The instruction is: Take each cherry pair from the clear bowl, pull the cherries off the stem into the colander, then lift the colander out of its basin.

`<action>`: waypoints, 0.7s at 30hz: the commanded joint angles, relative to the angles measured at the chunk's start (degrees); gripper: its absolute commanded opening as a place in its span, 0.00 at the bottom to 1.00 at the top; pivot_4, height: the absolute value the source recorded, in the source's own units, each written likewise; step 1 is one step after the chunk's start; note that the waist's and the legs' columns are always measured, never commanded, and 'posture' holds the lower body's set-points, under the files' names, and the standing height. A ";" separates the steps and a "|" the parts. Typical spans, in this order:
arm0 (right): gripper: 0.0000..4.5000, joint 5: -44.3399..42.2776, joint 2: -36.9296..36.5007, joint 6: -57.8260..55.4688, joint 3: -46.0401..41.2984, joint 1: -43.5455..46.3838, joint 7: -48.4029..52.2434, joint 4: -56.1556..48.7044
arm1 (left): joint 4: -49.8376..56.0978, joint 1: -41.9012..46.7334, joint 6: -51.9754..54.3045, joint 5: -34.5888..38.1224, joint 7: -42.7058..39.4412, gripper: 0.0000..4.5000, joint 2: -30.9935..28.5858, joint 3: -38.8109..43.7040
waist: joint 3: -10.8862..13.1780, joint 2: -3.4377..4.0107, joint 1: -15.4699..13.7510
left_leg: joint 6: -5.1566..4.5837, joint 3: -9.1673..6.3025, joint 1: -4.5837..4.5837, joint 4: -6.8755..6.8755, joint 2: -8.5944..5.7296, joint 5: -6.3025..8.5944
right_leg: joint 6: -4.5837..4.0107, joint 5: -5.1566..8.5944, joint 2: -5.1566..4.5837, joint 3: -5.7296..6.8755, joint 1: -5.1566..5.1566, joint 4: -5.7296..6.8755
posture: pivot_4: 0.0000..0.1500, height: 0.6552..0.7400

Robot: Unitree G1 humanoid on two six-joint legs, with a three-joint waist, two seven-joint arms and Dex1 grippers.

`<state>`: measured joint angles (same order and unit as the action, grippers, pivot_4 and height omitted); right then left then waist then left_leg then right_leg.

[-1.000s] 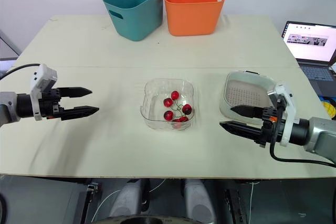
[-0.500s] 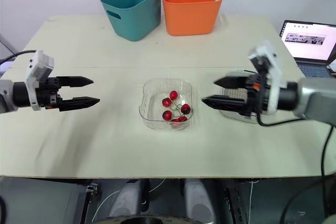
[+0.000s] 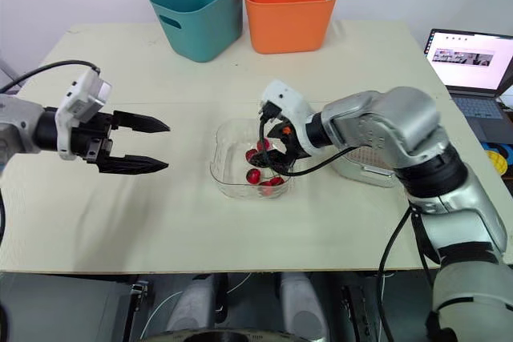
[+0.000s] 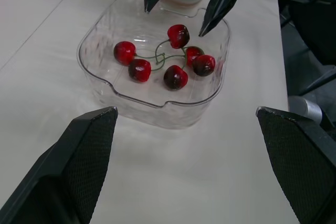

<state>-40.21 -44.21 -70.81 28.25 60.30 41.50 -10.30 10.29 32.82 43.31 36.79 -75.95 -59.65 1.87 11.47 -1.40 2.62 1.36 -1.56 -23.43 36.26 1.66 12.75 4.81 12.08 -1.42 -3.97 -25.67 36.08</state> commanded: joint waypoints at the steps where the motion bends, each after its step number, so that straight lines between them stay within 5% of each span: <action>1: 0.79 9.03 -2.85 7.60 6.11 5.24 8.92 0.95 | 2.81 0.38 0.77 1.01 1.50 1.00 0.19 1.44 | 0.00 0.01 0.01 | 0.00 0.00 0.00 0.00 0.00 0.00 | 0.00 0.00 0.01 0.00 -0.01 0.01 | 1.00 1.00; 3: 0.64 14.46 -4.31 12.56 10.56 7.74 14.89 2.63 | 3.77 0.51 1.50 1.43 2.53 1.00 0.81 1.33 | 0.00 0.01 0.02 | 0.00 0.00 0.00 -0.01 0.00 0.00 | 0.01 0.00 0.01 0.00 -0.03 0.01 | 1.00 1.00; 11: 0.64 29.99 -3.97 28.15 19.26 14.57 35.81 11.98 | 5.95 1.22 2.30 1.69 5.86 1.00 3.34 1.01 | 0.00 0.01 0.13 | 0.00 0.01 0.01 -0.01 0.02 0.00 | 0.02 0.00 0.06 0.00 -0.06 0.05 | 1.00 1.00; 21: 0.64 31.07 6.81 15.72 11.89 9.47 30.42 14.01 | 4.43 -0.95 0.50 -0.19 6.31 1.00 1.33 1.93 | 0.00 0.00 0.50 | 0.01 -0.04 0.00 0.02 0.04 -0.01 | -0.18 -0.13 0.10 0.00 -0.07 0.17 | 1.00 1.00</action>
<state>-9.60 -38.12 -53.22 43.35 69.16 73.27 4.34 14.41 31.54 45.26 36.99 -69.21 -57.05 1.84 11.47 -1.40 3.12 1.37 -1.60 -23.42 36.28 1.70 12.75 4.63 11.94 -1.33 -3.97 -25.74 36.26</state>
